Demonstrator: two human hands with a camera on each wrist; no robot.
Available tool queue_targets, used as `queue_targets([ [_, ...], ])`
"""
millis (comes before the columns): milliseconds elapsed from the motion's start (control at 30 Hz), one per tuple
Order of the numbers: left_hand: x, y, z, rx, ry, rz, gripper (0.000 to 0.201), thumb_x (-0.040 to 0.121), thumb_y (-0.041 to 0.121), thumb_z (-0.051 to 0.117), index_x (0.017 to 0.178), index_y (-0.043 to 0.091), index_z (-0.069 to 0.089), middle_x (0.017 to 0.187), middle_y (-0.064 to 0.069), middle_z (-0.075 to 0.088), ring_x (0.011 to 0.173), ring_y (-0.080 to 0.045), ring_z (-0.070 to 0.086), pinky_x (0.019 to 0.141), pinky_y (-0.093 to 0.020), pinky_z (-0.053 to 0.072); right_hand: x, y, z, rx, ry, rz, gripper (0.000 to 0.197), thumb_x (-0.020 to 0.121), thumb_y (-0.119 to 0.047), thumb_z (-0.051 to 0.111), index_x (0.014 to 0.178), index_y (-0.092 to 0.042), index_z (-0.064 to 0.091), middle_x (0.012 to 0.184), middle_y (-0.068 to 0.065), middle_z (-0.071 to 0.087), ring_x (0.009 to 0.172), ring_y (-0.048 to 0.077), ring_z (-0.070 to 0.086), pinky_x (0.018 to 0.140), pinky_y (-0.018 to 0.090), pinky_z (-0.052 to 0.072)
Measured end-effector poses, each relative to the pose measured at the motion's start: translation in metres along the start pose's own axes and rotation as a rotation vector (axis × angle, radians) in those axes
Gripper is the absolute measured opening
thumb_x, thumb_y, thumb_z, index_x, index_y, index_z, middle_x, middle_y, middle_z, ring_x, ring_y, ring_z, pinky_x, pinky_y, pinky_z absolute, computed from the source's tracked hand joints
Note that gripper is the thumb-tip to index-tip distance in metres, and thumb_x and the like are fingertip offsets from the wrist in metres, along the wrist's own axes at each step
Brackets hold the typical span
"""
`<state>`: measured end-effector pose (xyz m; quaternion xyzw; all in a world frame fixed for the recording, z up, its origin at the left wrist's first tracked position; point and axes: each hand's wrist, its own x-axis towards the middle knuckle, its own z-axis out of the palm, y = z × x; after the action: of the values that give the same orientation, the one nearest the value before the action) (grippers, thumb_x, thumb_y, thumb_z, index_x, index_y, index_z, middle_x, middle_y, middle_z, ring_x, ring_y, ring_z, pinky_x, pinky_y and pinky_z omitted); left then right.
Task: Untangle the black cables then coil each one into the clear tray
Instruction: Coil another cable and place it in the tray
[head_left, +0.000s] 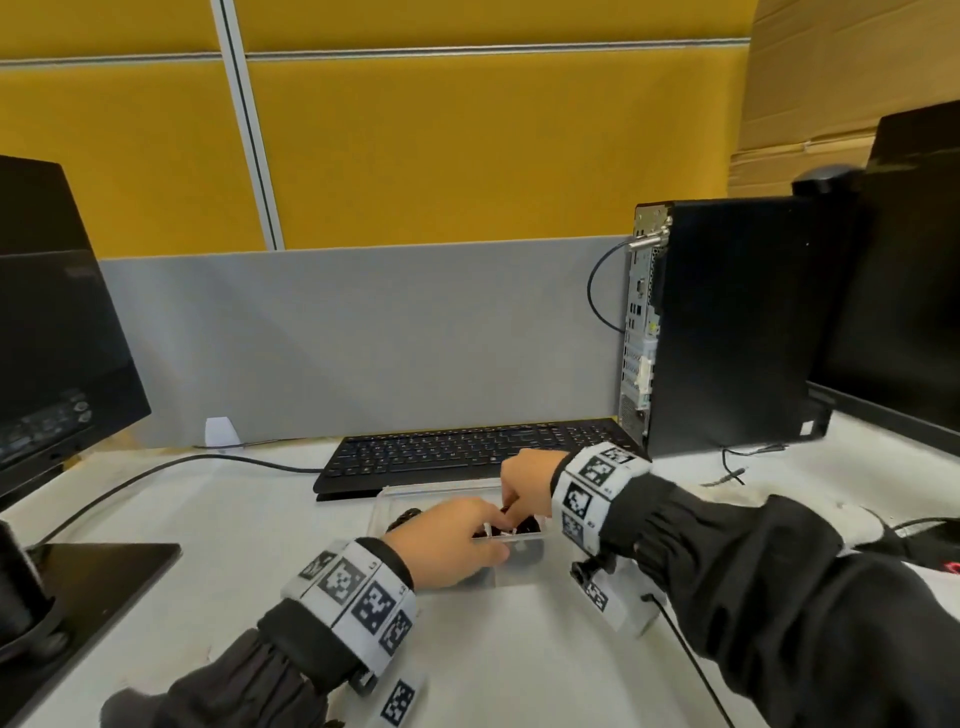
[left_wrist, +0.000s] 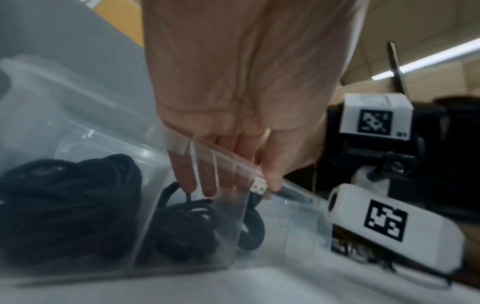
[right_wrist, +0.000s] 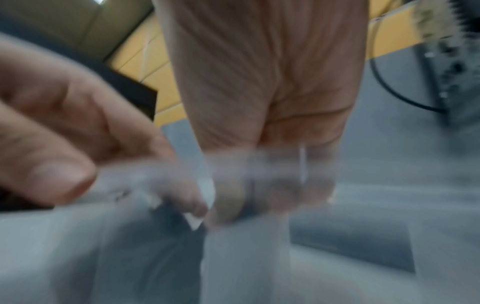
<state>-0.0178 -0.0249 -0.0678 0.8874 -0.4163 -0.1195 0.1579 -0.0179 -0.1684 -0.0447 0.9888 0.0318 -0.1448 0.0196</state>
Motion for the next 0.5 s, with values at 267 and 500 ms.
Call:
queue_targets([
  [267,0.007,-0.01,0.011,0.092,-0.05,-0.016,0.025,0.098,0.025,0.038,0.118,0.023,0.054,0.094,-0.003,0.049,0.078,-0.015,0.044,0.071,-0.03,0.034,0.0,-0.001,0.023,-0.094,0.227,0.088,0.019,0.086,-0.026,0.063,0.103,-0.017,0.067,0.11,0.008,0.063,0.101,0.029,0.061,0.081,0.038,0.048],
  [500,0.012,0.002,0.015,0.176,-0.127,-0.045,0.031,0.101,0.027,0.032,0.122,0.019,0.053,0.105,-0.014,0.058,0.104,-0.022,0.038,0.087,-0.039,0.037,0.001,0.007,0.015,-0.107,0.035,-0.032,0.02,0.089,-0.018,0.058,0.106,-0.016,0.07,0.102,0.008,0.067,0.086,0.024,0.058,0.071,0.032,0.045],
])
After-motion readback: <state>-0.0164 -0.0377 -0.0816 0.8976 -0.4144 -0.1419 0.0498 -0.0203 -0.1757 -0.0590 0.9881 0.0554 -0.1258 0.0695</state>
